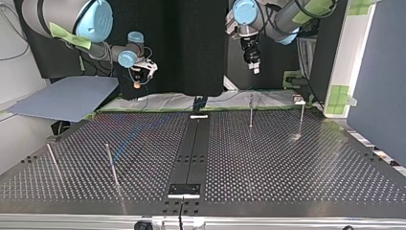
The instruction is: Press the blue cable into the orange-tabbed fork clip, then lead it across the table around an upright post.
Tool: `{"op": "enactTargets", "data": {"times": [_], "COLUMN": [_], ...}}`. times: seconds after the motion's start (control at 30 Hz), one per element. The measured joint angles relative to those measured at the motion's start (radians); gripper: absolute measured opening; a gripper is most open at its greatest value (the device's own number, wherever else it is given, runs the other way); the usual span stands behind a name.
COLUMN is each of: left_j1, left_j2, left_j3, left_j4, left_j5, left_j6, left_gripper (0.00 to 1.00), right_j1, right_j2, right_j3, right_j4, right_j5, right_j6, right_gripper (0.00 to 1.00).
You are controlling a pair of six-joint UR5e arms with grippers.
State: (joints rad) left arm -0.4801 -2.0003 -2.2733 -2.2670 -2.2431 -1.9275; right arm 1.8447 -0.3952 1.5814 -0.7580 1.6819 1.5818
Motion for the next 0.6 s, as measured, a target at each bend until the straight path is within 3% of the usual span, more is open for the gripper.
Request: {"op": "enactTargets", "data": {"times": [0.3,0.6], "left_j1": [0.073,0.138], "left_j2": [-0.074,-0.105], "left_j3": [-0.073,-0.152], "left_j4": [0.074,0.152], "left_j5": [0.074,0.152], "left_j6": [0.065,0.078], "left_gripper": [1.0,1.0], "right_j1": [0.003,0.008], "right_j2": [0.0,0.0], "right_j3": [-0.001,-0.003], "right_j4": [0.0,0.0], "right_j5": [0.0,0.0], "right_j6": [0.0,-0.002], "right_gripper": [0.01,0.01]}}
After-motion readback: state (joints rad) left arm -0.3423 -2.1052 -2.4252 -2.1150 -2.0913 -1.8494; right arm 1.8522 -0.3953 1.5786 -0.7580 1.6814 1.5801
